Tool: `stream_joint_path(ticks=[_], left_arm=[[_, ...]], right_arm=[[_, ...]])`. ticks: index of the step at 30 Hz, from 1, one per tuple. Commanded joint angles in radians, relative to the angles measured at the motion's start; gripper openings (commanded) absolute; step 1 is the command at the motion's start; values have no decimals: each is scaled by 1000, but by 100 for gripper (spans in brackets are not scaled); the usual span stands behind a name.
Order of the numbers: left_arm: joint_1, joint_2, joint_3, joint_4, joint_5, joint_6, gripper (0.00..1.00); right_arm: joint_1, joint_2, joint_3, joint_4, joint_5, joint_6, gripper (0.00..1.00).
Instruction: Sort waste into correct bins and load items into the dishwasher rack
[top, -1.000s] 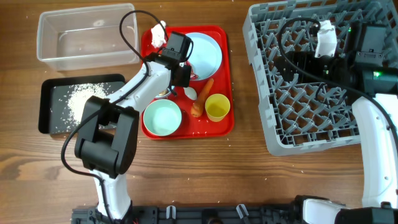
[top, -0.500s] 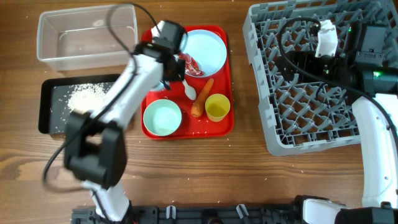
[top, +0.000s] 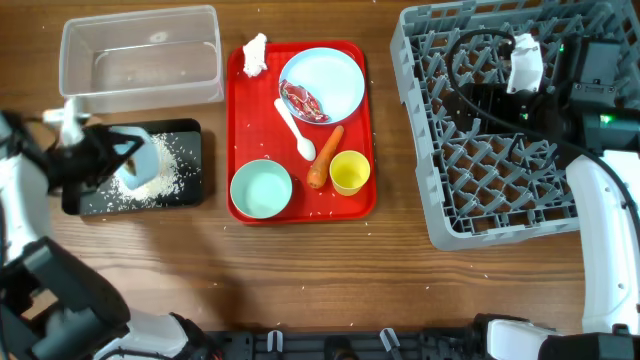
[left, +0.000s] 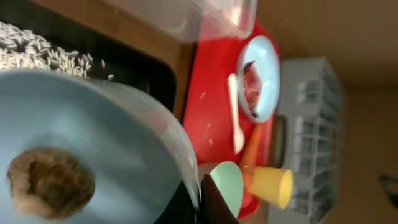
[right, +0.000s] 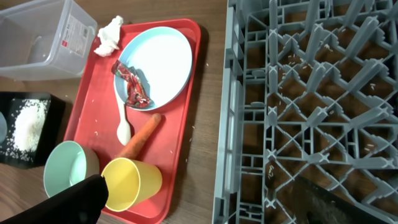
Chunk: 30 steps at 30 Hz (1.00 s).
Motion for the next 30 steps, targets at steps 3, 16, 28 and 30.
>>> stream_joint_path(ticks=[3,16,28,30], left_arm=[[144,105,-91,101,466,171,4],[94,170,-81,195,624,141,4],[-893,-103,-32,341,-872,-175,4],[-959,-42,-32,372,-956,-175,4]], right_arm=[[1,8,21,-1,9,8,96],[1,8,21,-11,9,8,96],[1,8,21,-19,9,8,97],[1,8,21,-23,9,8,97]])
